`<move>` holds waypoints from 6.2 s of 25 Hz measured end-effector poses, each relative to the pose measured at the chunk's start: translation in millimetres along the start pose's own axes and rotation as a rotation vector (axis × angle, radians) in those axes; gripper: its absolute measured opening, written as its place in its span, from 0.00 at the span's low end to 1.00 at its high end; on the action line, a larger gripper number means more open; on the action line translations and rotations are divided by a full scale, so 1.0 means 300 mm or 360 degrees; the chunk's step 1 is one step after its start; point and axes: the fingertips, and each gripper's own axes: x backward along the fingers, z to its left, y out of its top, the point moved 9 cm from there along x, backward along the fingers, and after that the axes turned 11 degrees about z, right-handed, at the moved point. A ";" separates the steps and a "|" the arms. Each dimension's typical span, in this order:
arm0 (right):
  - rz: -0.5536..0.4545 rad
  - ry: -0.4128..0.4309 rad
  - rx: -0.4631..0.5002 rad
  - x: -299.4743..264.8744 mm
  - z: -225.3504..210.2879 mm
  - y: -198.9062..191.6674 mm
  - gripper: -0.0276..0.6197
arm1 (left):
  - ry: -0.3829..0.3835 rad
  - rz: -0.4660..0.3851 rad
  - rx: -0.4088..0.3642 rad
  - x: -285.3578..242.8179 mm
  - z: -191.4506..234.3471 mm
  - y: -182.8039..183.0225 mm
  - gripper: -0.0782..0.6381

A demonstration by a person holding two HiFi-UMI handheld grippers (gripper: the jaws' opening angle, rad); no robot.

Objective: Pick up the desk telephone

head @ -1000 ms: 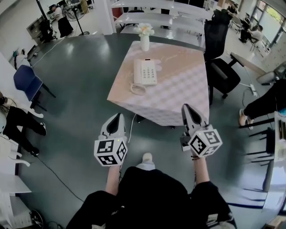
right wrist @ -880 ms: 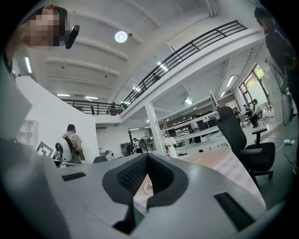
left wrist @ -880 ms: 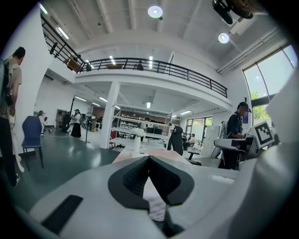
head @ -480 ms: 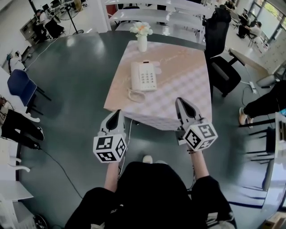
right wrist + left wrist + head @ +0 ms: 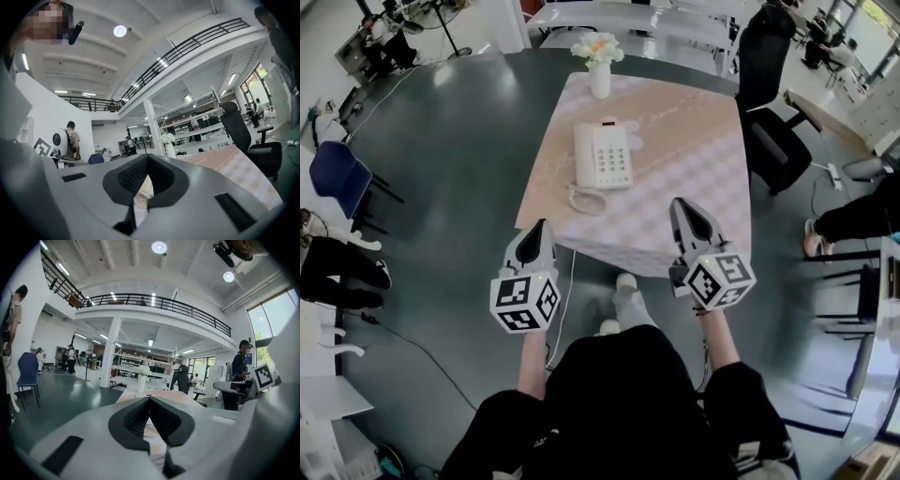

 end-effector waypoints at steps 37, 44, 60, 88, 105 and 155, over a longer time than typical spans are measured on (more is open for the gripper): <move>0.0496 0.0279 -0.0220 -0.818 -0.420 -0.002 0.03 | -0.0118 0.0516 0.0283 -0.775 0.161 0.076 0.11; 0.0634 0.0269 -0.0341 -0.907 -0.446 -0.076 0.03 | -0.0149 0.0587 0.0449 -0.861 0.201 0.063 0.21; 0.0776 0.0226 -0.0907 -1.078 -0.513 -0.220 0.39 | -0.0375 0.0888 0.0637 -1.117 0.274 -0.037 0.58; 0.1208 0.0414 -0.1233 -1.168 -0.527 -0.302 0.43 | -0.0751 0.1094 0.0821 -1.216 0.282 -0.075 0.61; 0.1177 0.0367 -0.1192 -1.160 -0.514 -0.286 0.41 | -0.0605 0.1070 0.0880 -1.205 0.274 -0.059 0.60; 0.0805 0.0415 -0.0969 -0.785 -0.290 0.177 0.39 | -0.0535 0.0740 0.0806 -0.749 0.049 0.320 0.58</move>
